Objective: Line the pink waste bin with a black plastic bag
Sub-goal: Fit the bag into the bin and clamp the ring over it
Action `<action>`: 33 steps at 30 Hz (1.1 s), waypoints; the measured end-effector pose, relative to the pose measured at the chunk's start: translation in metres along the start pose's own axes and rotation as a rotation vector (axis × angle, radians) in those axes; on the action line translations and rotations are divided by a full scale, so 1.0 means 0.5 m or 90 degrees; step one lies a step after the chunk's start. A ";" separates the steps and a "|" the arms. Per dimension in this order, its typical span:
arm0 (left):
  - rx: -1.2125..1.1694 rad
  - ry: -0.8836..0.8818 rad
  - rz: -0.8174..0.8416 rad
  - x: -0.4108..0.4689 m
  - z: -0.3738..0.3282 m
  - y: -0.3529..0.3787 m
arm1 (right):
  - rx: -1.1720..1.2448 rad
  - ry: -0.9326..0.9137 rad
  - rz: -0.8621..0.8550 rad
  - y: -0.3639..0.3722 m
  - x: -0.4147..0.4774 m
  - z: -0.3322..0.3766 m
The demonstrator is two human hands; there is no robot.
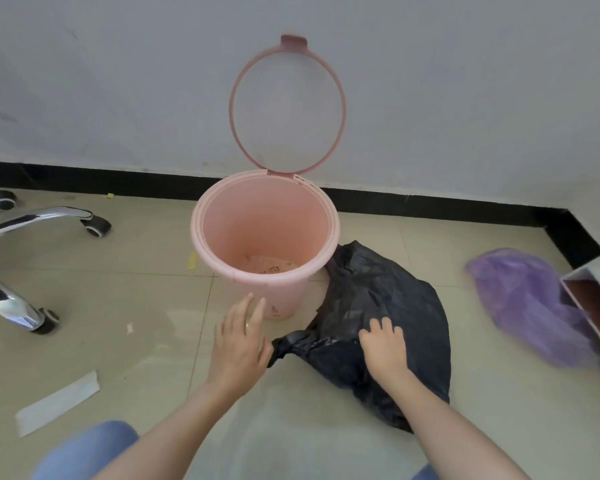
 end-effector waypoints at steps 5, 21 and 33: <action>-0.001 0.176 0.000 0.011 -0.112 0.007 | 0.033 0.010 -0.106 -0.102 -0.032 -0.128; -0.061 0.158 0.184 0.180 -0.314 -0.169 | 0.555 0.124 -0.588 -0.510 -0.200 -0.313; -0.260 0.263 0.208 0.196 -0.360 -0.226 | 0.643 -0.089 -0.563 -0.580 -0.214 -0.262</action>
Point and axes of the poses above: each hand's wrist, its own x-axis towards the middle knuckle, its own y-axis out of the palm, z = x × y, the point moved 1 cm from there along x, towards the middle knuckle, and after that the axes turned 15 degrees about x, right-handed, at the moved point
